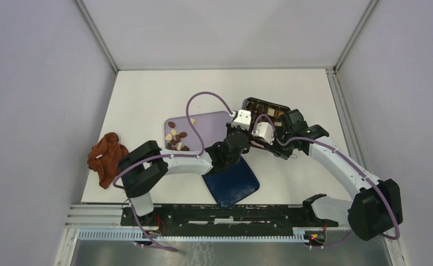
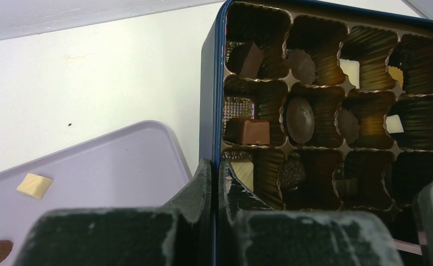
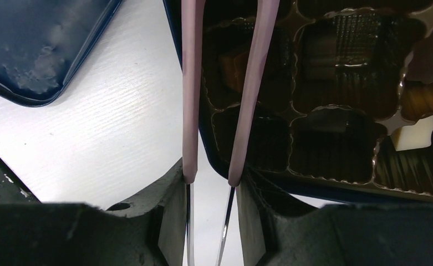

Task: Pack the chocolate
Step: Adjust the packing box at the center of the board.

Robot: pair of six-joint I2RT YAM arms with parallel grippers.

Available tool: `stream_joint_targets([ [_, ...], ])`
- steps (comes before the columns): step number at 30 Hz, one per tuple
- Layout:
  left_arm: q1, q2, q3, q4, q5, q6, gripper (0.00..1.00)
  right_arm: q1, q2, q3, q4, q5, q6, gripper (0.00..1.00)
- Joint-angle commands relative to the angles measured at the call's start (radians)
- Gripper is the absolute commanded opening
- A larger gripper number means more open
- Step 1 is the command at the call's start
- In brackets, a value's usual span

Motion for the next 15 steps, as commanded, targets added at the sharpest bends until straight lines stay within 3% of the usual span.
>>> stream_joint_targets([
  [1, -0.008, -0.036, 0.047, 0.125, -0.039, -0.082, 0.02, 0.0, -0.043, 0.027, 0.021, -0.018, 0.018, 0.39],
  [8, -0.006, -0.045, 0.034, 0.109, -0.056, -0.09, 0.02, -0.07, -0.097, 0.114, -0.038, -0.104, 0.004, 0.38],
  [15, -0.004, -0.068, -0.008, 0.144, -0.018, -0.094, 0.02, -0.332, -0.093, 0.235, -0.092, -0.262, -0.061, 0.38],
])
